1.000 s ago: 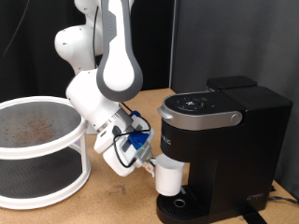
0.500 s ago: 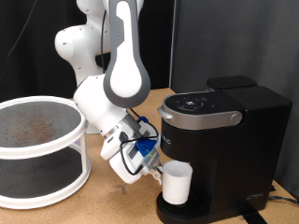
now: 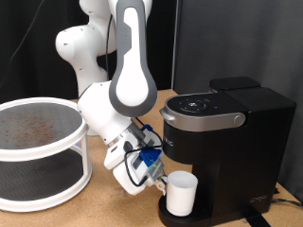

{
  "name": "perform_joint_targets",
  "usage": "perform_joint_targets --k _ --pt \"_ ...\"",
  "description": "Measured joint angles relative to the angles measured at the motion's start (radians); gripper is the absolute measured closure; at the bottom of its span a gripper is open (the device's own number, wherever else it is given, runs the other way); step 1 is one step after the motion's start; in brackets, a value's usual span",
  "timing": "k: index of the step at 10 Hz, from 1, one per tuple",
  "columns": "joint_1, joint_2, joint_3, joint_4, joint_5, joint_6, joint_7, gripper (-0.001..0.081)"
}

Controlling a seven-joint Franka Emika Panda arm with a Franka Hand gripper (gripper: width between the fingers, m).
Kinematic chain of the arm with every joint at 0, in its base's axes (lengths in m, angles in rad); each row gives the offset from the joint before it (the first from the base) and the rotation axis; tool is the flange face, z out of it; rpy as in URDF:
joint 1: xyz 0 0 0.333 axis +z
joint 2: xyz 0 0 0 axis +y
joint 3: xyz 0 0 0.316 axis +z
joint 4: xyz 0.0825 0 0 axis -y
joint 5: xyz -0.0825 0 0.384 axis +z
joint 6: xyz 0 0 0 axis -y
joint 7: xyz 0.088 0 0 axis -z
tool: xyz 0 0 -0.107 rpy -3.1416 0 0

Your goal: Make a cup of coffee with the keurig machine

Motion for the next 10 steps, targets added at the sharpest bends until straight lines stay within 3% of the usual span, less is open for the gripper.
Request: perform_joint_targets --k 2,3,4,5,6,8,9,10 --pt "-0.005 0.004 0.0 0.0 -0.019 -0.028 0.006 0.0732" --pt "-0.01 0.004 -0.002 -0.002 -0.041 -0.041 0.019 0.0613" --pt "-0.016 0.004 -0.004 -0.006 -0.064 -0.056 0.032 0.0613" --pt "-0.023 -0.001 -0.009 -0.014 -0.088 -0.065 0.043 0.0412" --pt "-0.032 -0.012 -0.018 -0.031 -0.1 -0.07 0.039 0.0412" --pt "-0.057 -0.049 -0.052 -0.081 -0.18 -0.11 0.039 0.01" --pt "-0.074 -0.073 -0.07 -0.105 -0.226 -0.136 0.047 0.01" --pt "-0.09 -0.101 -0.09 -0.125 -0.28 -0.163 0.067 0.0021"
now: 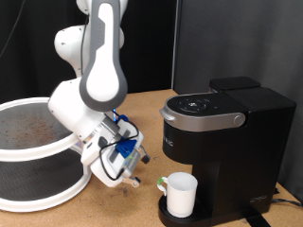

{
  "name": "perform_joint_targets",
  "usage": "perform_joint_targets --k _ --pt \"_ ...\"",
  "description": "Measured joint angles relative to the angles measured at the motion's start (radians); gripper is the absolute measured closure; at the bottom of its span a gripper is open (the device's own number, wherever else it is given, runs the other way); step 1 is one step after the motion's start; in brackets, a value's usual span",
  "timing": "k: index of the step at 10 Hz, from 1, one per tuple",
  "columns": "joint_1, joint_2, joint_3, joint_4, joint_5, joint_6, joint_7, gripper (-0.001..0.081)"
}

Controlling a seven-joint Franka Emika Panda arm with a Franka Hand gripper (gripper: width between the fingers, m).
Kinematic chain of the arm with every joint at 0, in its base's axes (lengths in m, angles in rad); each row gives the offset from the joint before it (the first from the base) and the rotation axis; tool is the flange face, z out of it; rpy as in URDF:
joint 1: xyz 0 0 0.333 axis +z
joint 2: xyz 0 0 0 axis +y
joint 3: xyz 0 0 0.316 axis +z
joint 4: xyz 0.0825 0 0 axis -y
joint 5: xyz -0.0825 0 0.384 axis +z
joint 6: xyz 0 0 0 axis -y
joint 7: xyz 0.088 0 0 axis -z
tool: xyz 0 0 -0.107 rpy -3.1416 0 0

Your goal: Make a cup of coffee with the keurig machine

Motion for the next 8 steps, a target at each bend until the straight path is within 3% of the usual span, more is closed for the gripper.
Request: perform_joint_targets --k 1,5,8 --pt "-0.014 -0.043 -0.012 -0.026 -0.035 -0.021 0.013 -0.0001" --pt "-0.021 -0.059 -0.023 -0.04 -0.035 -0.027 -0.058 -0.0001" --pt "-0.054 -0.171 -0.066 -0.085 -0.053 -0.09 -0.089 -0.0001"
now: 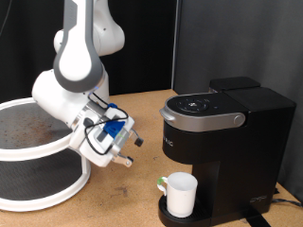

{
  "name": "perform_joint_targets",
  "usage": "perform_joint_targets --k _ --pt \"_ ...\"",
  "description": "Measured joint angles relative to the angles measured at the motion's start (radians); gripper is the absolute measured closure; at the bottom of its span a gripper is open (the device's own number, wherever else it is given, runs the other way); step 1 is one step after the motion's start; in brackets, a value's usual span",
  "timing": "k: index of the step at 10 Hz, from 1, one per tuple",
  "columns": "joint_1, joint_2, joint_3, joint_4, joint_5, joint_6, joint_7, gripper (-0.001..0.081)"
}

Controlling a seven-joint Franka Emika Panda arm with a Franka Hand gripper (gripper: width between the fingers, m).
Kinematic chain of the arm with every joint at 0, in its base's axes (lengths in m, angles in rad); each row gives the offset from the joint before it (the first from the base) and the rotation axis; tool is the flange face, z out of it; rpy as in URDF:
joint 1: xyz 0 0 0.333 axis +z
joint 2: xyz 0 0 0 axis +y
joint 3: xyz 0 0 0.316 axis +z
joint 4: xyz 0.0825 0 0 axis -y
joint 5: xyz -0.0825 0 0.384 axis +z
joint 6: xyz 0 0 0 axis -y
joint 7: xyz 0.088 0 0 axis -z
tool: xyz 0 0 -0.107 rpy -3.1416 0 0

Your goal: Make a cup of coffee with the keurig machine

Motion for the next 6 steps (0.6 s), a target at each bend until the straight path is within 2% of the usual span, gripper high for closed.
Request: perform_joint_targets --k 3,5,6 --pt "-0.033 -0.123 -0.026 -0.021 -0.083 -0.051 0.068 -0.0001" --pt "-0.048 -0.209 -0.028 -0.036 -0.172 -0.055 0.178 -0.0001" --pt "-0.048 -0.206 -0.028 -0.036 -0.169 -0.049 0.171 -0.0001"
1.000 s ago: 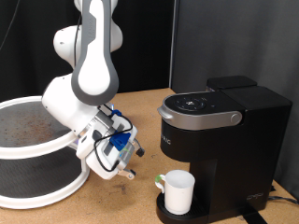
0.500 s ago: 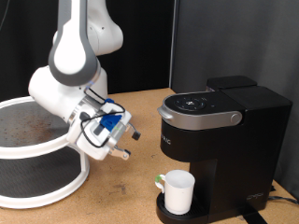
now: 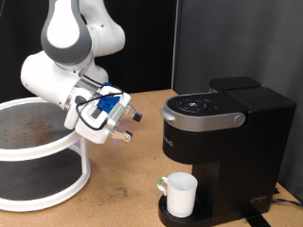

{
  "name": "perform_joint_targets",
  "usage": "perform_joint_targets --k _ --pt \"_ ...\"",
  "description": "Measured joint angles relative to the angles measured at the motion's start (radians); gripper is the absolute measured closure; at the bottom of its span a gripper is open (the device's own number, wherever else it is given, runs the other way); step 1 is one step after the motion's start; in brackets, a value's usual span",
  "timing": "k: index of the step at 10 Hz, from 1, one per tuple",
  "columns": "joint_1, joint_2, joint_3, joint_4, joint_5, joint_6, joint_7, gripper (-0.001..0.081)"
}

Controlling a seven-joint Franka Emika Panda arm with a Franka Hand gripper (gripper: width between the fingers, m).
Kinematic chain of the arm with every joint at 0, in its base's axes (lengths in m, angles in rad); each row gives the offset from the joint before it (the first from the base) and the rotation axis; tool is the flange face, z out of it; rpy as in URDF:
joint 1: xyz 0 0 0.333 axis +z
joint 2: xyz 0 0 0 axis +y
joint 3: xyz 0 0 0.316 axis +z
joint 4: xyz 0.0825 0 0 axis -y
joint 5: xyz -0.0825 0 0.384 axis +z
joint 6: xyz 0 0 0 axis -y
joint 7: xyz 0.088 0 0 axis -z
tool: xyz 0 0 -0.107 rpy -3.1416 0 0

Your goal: Make a cup of coffee with the keurig machine

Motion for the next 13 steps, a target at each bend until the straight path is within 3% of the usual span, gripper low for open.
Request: perform_joint_targets --k 3,4,6,10,13 --pt "0.007 -0.036 0.012 0.008 0.049 -0.035 -0.108 -0.0001" --pt "0.008 -0.068 0.028 0.01 0.034 -0.036 -0.088 -0.0001" --pt "0.008 -0.131 0.078 0.016 -0.034 -0.012 0.044 -0.0001" --pt "0.007 -0.249 0.205 0.043 -0.09 0.128 0.456 -0.0001" --pt "0.004 -0.324 0.256 0.075 -0.159 0.139 0.629 -0.0001"
